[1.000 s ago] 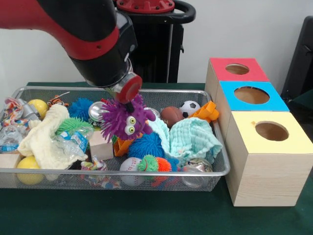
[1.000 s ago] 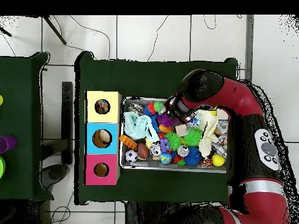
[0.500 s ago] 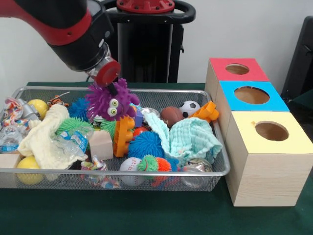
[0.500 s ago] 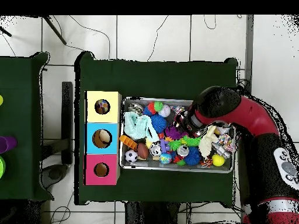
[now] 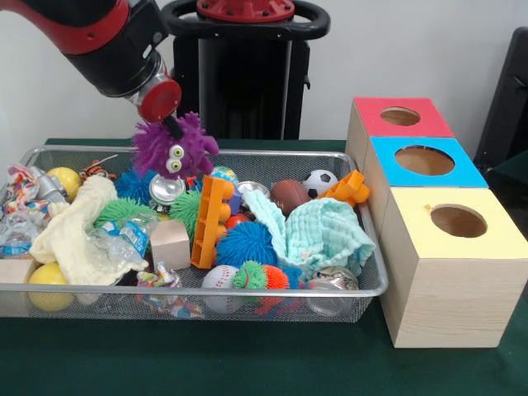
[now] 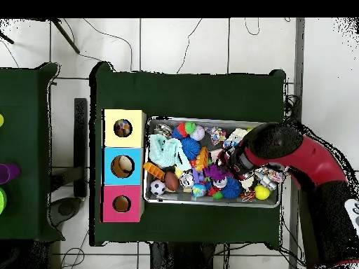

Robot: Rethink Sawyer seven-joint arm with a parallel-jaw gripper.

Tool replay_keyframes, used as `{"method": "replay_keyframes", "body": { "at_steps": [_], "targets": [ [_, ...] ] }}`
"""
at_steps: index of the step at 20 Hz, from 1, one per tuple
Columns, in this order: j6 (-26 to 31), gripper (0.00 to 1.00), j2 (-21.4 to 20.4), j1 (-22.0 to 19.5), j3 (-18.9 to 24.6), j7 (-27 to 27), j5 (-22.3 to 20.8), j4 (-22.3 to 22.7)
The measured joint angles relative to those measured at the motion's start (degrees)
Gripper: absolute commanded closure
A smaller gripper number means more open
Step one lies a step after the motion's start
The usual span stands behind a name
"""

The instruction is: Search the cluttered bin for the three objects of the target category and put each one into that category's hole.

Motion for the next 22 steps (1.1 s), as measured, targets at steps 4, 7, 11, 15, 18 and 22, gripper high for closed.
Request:
{"method": "replay_keyframes", "body": {
  "at_steps": [4,7,11,15,18,22],
  "targets": [
    [-2.1,1.0,-1.1,-1.3,0.5,0.0,0.0,2.7],
    [-3.6,1.0,-1.9,-2.0,0.9,0.0,0.0,4.7],
    [-5.4,1.0,-2.8,-2.6,1.7,0.0,-0.1,7.2],
    [-7.1,1.0,-3.8,-3.1,2.5,0.0,-0.2,9.9],
    [-7.8,1.0,-4.2,-3.3,2.9,0.0,-0.2,10.9],
    [-8.8,1.0,-4.7,-3.4,3.6,0.0,-0.9,12.7]
  ]
}}
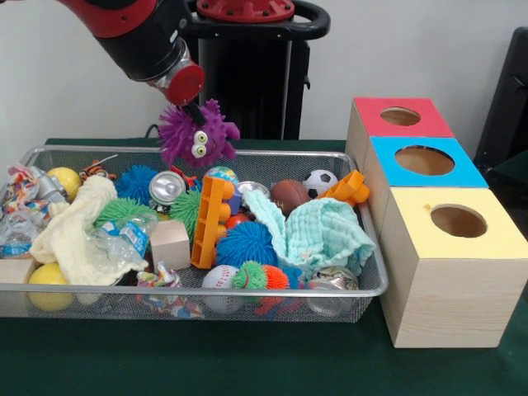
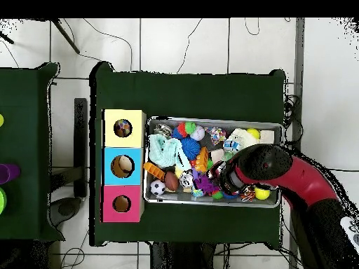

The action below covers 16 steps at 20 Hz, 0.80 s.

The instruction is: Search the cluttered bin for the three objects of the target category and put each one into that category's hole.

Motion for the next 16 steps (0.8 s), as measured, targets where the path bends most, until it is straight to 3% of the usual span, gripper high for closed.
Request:
{"method": "replay_keyframes", "body": {
  "at_steps": [16],
  "targets": [
    [-2.3,1.0,0.1,-0.4,2.2,0.0,-2.0,3.3]
  ]
}}
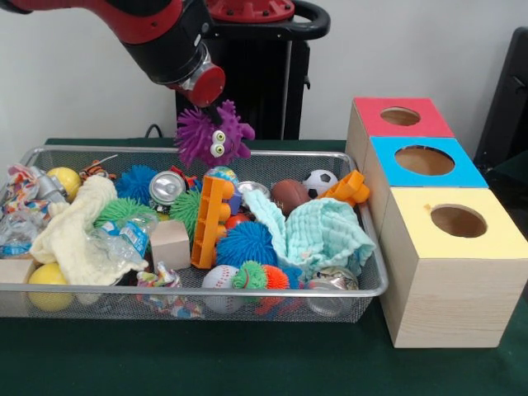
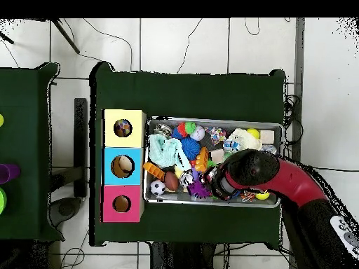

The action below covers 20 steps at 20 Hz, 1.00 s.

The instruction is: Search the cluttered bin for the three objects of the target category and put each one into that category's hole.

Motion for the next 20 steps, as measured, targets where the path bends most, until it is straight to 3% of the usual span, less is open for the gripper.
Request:
{"method": "replay_keyframes", "body": {
  "at_steps": [20],
  "targets": [
    [0.0,1.0,0.0,0.2,1.2,0.0,-0.2,0.0]
  ]
}}
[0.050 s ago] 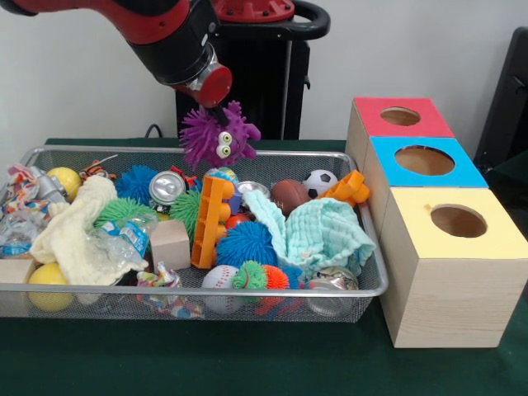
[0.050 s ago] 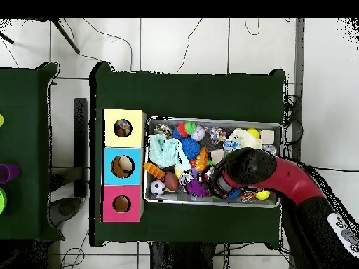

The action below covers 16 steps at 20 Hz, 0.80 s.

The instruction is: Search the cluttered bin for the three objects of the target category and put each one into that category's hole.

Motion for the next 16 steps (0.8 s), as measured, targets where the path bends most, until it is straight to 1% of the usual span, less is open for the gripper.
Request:
{"method": "replay_keyframes", "body": {
  "at_steps": [16],
  "targets": [
    [0.0,1.0,-1.4,0.0,1.4,0.0,0.0,0.0]
  ]
}}
